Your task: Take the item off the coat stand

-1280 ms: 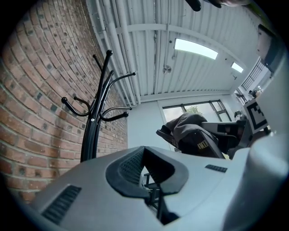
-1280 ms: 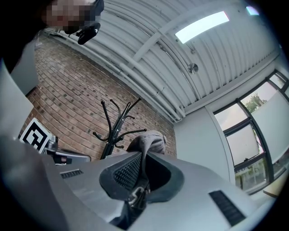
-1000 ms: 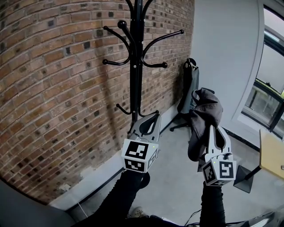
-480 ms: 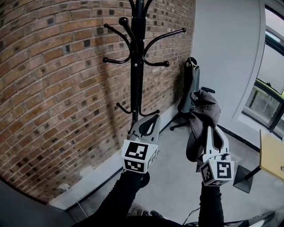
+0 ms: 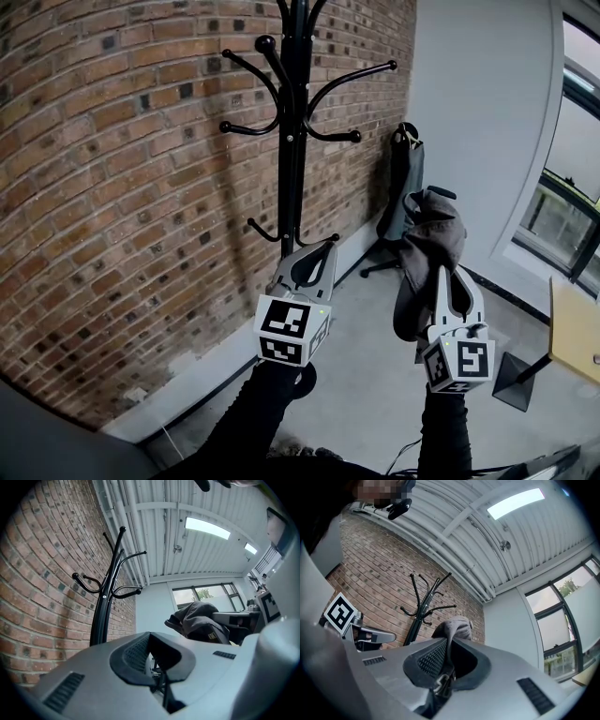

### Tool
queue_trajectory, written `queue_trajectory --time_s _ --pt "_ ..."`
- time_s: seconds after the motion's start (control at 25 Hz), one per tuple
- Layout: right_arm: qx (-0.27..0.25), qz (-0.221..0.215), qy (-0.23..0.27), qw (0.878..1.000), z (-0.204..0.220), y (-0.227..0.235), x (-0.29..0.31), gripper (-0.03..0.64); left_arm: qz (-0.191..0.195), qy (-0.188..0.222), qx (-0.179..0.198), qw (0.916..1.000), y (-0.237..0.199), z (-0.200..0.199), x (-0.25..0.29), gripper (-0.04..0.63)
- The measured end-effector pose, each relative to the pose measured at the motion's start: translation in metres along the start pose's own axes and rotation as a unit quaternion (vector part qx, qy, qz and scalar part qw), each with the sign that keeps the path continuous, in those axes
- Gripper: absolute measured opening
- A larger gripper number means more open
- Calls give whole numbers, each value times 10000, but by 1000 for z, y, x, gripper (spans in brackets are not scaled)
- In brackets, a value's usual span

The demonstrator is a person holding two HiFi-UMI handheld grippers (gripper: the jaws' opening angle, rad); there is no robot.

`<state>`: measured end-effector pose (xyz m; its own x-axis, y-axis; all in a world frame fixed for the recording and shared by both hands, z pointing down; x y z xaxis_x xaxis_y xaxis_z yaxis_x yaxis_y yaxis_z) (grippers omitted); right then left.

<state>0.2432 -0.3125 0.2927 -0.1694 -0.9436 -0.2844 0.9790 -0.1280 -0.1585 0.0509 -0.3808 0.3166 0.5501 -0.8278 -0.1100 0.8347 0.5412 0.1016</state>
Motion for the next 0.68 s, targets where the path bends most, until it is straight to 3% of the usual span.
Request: queue_trajectory --time_s 0.24,0.44,0.68 --pt "258 -26 75 9996 -7 -2 4 25 -51 18 12 10000 -4 -5 -2 7" --pt "-40 8 19 10000 -3 1 3 25 -74 34 58 9999 -6 -9 -3 8" --pt "199 -29 96 9998 -6 -2 5 25 -51 36 68 10000 -6 -8 -2 8"
Point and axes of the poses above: the fingertips, and each gripper's own axes: x forward along the fingers, y to its right, z out of its underside, the point moved 2 cm from there along -x, backward along the fingers, and after that the axes turned 6 degrees about -y, right-handed, at the moved point
